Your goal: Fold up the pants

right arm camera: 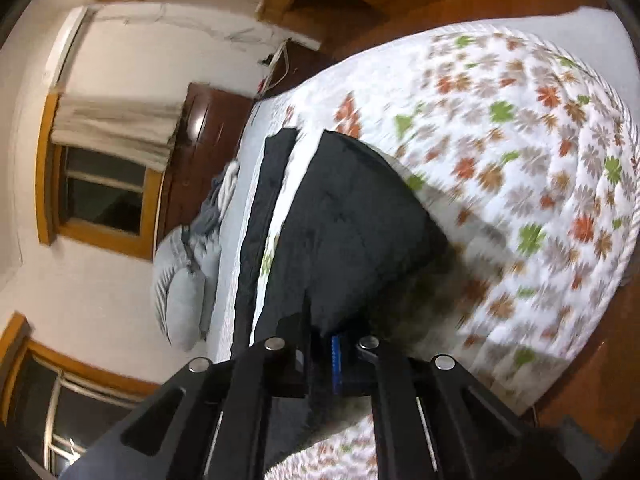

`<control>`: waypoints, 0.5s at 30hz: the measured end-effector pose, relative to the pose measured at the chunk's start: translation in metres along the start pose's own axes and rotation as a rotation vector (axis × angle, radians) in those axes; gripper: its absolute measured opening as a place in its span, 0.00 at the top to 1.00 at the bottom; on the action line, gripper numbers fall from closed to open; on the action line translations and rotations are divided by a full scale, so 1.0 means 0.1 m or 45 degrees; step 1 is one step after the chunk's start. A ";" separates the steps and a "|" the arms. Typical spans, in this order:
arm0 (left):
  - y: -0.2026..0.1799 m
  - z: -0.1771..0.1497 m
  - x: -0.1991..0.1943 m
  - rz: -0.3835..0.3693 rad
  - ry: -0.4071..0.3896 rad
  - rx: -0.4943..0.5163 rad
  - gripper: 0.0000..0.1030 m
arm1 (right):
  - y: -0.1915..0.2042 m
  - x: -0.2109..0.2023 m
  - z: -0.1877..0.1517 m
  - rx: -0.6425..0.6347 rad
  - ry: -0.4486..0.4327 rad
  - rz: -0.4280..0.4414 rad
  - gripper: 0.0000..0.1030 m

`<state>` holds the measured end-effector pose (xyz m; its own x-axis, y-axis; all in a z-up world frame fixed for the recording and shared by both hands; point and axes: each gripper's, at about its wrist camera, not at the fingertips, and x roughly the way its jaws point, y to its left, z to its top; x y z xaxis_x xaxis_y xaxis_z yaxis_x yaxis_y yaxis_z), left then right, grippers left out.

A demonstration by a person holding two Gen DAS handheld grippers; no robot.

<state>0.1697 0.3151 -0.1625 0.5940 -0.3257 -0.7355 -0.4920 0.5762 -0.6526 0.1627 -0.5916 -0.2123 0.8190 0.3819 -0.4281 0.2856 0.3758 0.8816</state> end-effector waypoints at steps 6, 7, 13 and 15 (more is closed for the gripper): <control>0.59 0.01 -0.32 0.081 -0.020 -0.072 0.92 | 0.08 0.25 -0.40 -0.088 0.132 -0.079 0.93; 0.68 0.01 -0.31 0.083 -0.012 -0.079 0.91 | 0.05 0.31 -0.44 -0.088 0.143 -0.118 0.93; 0.74 0.01 -0.37 0.029 -0.005 -0.047 0.69 | 0.24 0.42 -0.46 -0.190 0.191 -0.253 0.78; 0.70 0.01 -0.59 0.100 -0.069 0.016 0.28 | 0.39 0.30 -0.41 -0.248 0.166 -0.321 0.55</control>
<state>0.1006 0.3750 -0.1643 0.5878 -0.2383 -0.7731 -0.5307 0.6078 -0.5908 0.1779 -0.5307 -0.1985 0.6608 0.3565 -0.6605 0.3601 0.6215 0.6958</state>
